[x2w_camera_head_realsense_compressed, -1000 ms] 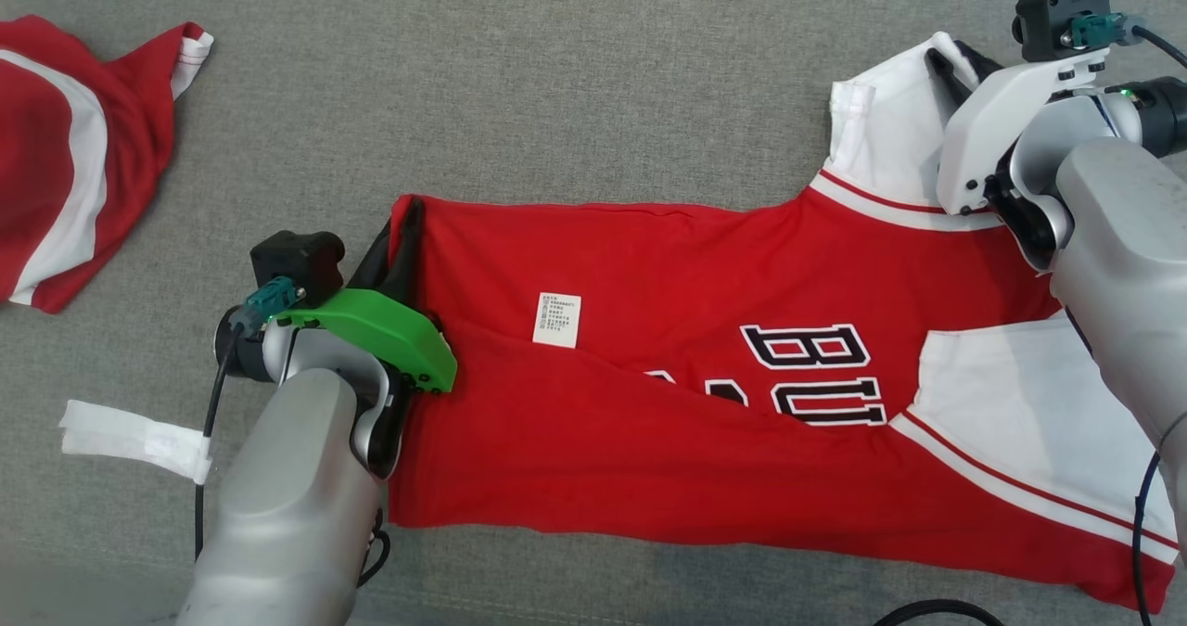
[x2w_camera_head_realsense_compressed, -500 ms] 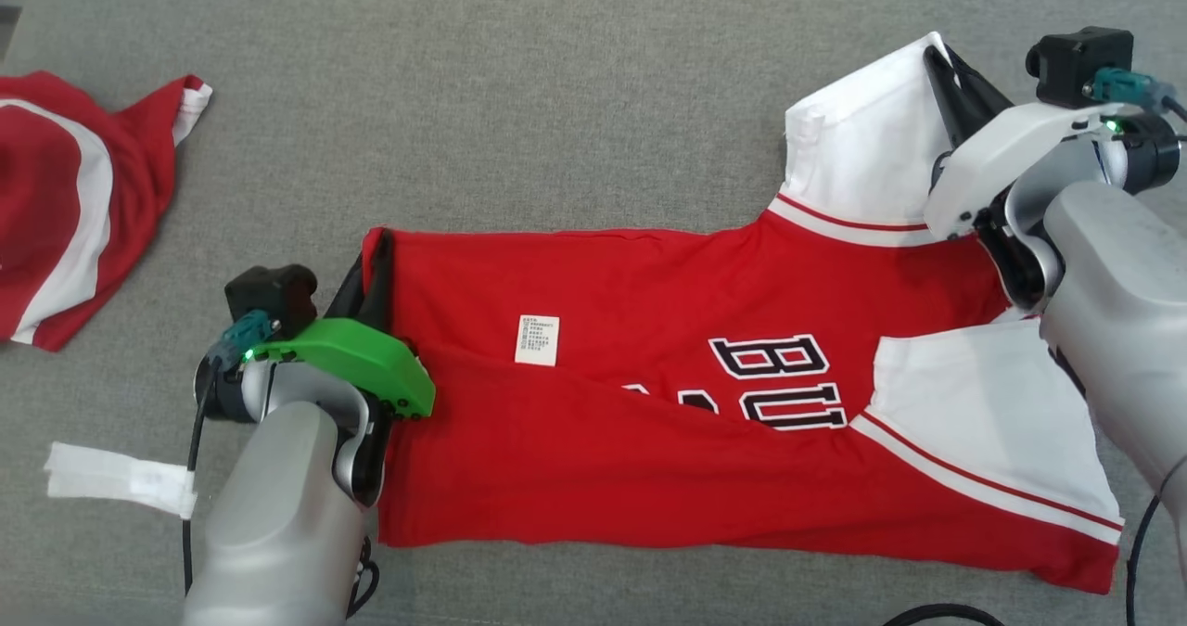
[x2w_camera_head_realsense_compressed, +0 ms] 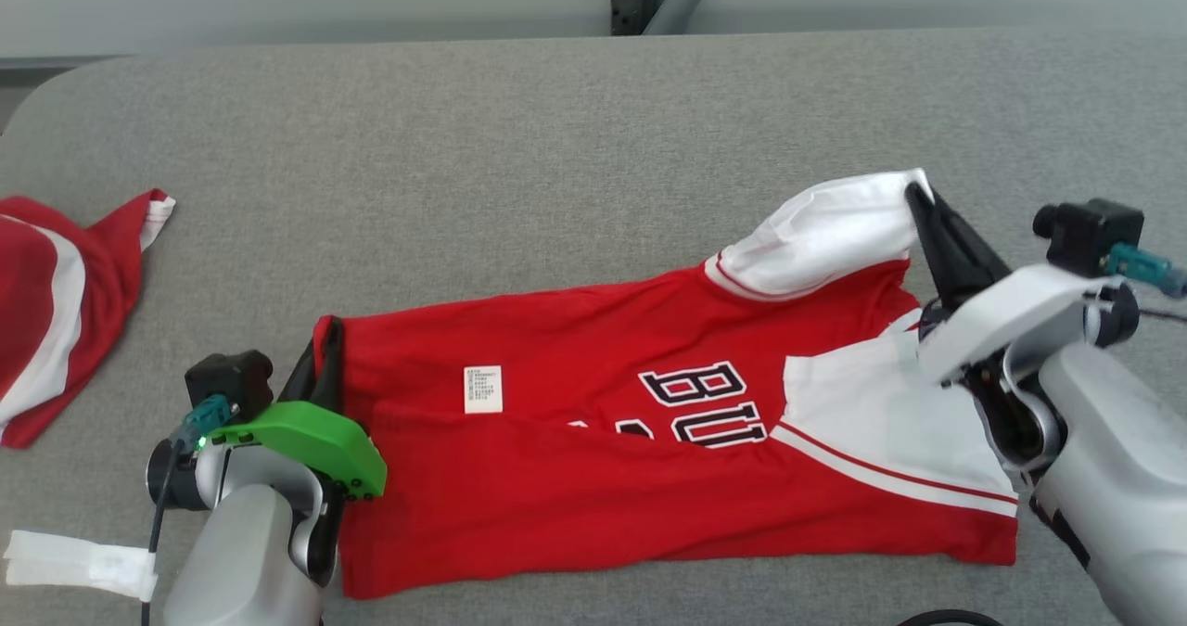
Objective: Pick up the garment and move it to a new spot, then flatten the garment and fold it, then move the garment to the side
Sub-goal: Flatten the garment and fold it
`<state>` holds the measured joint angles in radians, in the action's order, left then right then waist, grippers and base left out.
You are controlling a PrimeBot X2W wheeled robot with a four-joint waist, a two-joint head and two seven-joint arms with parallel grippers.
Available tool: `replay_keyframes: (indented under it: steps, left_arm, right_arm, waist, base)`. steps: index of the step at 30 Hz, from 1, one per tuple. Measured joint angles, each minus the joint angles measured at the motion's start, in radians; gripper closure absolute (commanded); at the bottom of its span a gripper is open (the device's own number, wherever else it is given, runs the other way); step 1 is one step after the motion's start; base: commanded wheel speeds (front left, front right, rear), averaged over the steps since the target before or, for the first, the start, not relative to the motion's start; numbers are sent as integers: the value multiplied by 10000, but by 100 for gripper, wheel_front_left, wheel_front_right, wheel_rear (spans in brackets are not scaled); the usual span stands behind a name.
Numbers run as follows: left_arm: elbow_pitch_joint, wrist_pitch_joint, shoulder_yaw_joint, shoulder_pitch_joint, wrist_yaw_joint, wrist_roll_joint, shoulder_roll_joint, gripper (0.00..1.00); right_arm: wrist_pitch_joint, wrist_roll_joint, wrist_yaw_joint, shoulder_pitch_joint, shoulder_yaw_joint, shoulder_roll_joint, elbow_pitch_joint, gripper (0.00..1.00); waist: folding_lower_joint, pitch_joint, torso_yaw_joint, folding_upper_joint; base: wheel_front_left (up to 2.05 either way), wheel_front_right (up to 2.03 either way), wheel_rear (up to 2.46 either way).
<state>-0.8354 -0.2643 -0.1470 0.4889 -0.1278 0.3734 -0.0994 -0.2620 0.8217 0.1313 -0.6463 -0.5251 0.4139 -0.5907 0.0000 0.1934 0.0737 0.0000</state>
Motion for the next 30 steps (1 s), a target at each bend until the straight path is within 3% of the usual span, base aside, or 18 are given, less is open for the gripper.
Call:
replay_keyframes:
  steps: [9, 24, 25, 28, 30]
  left_arm:
    - [941, 0, -299, -1260, -13, 566, -566, 100]
    - [2272, 2, -1030, -3086, -33, 673, -1304, 95]
    - [2357, 0, -1037, -3183, -33, 679, -1327, 93]
    - [2520, 0, -1244, -3365, -36, 642, -1348, 73]
    - [2539, 2, -1285, -3429, -36, 642, -1356, 53]
  right_arm:
    - [-6, 138, 0, 2529, 648, -322, 1294, 100]
    - [-6, 481, 0, 3822, 1028, -1149, 803, 100]
    - [-6, 500, 0, 3855, 1114, -1179, 780, 100]
    - [-6, 562, 0, 3947, 1275, -1221, 725, 100]
    - [-6, 570, 0, 3956, 1350, -1279, 702, 100]
  waist:
    - [0, -898, -661, 0]
    - [0, -1466, -970, 0]
    - [0, -1461, -960, 0]
    - [0, -1438, -915, 0]
    - [0, -1415, -876, 0]
  base:
    - [0, 0, 0]
    - [0, 0, 0]
    - [0, 0, 0]
    - [0, 0, 0]
    - [0, 0, 0]
